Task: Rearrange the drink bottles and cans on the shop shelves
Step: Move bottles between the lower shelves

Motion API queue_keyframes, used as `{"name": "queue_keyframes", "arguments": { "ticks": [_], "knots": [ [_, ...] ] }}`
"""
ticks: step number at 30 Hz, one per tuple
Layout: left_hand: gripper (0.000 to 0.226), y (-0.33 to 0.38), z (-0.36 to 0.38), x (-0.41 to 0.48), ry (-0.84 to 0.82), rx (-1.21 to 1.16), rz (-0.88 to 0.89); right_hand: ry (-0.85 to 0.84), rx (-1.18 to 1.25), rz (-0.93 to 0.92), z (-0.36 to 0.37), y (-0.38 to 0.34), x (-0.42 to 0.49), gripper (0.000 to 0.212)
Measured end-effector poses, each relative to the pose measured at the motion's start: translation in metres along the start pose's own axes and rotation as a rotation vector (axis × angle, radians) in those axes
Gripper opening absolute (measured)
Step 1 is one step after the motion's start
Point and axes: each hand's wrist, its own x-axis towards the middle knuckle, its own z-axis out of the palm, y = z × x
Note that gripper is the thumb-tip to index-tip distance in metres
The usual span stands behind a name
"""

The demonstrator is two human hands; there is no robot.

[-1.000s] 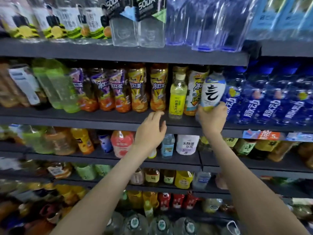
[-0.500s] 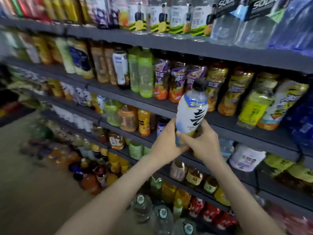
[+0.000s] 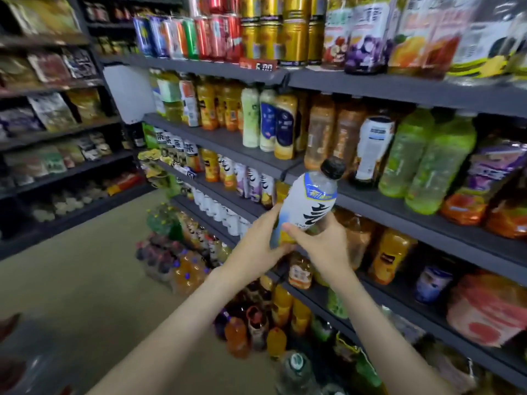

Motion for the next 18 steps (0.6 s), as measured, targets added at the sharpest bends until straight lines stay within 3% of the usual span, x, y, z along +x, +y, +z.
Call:
{"name": "queue_keyframes", "arguments": {
  "ticks": [6, 12, 18],
  "knots": [
    [0.059, -0.098, -0.083, 0.051, 0.057, 0.146, 0.046, 0.087, 0.049, -0.046, 0.104, -0.001, 0.069, 0.047],
    [0.056, -0.165, -0.101, 0.113, 0.066, 0.109, 0.094, 0.130, -0.005, -0.052, 0.158, 0.030, 0.135, 0.043],
    [0.058, -0.213, -0.138, 0.186, 0.138, 0.127, 0.168, 0.131, -0.029, -0.145, 0.209, 0.038, 0.211, 0.054]
  ]
}}
